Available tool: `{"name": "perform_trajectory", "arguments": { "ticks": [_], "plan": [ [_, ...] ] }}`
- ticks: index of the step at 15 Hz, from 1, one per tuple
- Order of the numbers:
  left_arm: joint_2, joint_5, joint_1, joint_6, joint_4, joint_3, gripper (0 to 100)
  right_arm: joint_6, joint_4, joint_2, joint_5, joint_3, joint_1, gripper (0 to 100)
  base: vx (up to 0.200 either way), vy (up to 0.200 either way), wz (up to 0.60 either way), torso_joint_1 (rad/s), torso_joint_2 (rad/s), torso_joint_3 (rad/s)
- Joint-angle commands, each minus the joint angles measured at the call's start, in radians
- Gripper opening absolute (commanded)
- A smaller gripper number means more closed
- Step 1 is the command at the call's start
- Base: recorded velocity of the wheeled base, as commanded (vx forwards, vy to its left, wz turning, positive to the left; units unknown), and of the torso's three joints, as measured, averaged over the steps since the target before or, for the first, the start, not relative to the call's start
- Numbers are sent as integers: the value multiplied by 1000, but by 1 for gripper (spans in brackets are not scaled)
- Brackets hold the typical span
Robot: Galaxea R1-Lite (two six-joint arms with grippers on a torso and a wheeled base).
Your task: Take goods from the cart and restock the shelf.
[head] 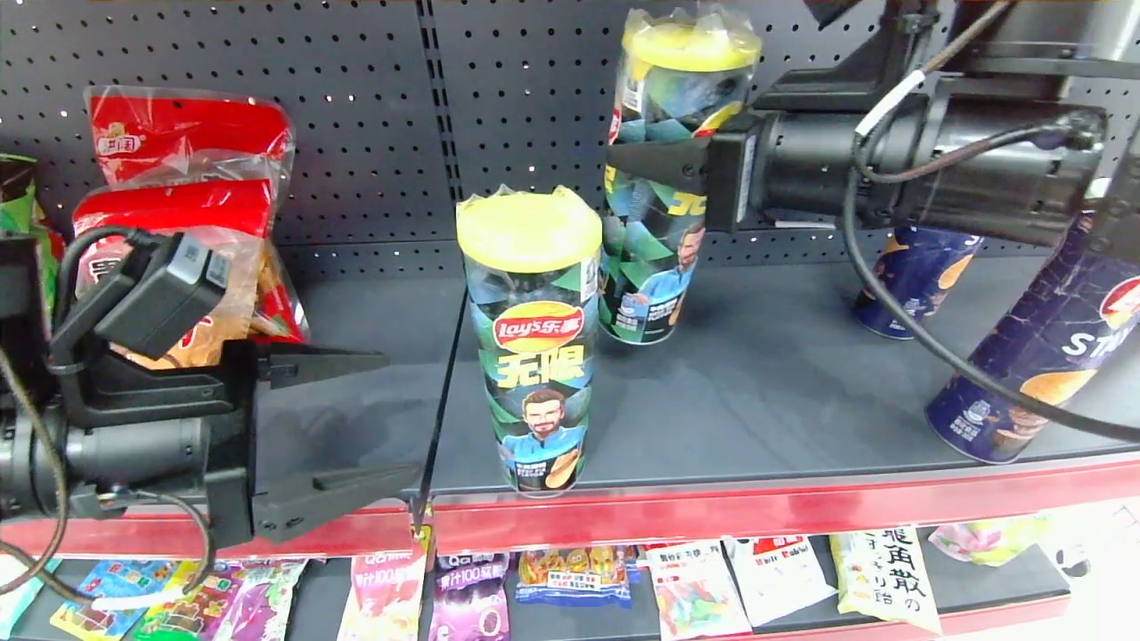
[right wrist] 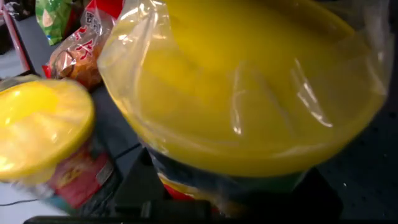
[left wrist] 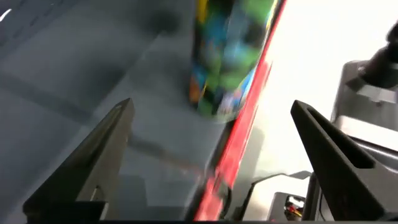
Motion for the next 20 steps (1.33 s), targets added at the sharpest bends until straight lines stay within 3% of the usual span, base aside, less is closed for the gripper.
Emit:
{"name": "perform_trajectory", "arguments": {
  "ticks": [1,2,4,20],
  "plan": [
    [-104,31,50,-19,2,66,100,-1,0,111,1,-82,4,0,0,0,0,0,0,0],
    [-138,110,60,-29,2,91,100,-1,2,147,1,-122,7,0,0,0,0,0,0,0],
    [-158,163,60,-45,2,109,100,-1,2,192,1,-170,7,0,0,0,0,0,0,0],
    [-182,163,60,-73,-1,135,100,0,2,281,1,-205,33,0,0,0,0,0,0,0]
  ]
}}
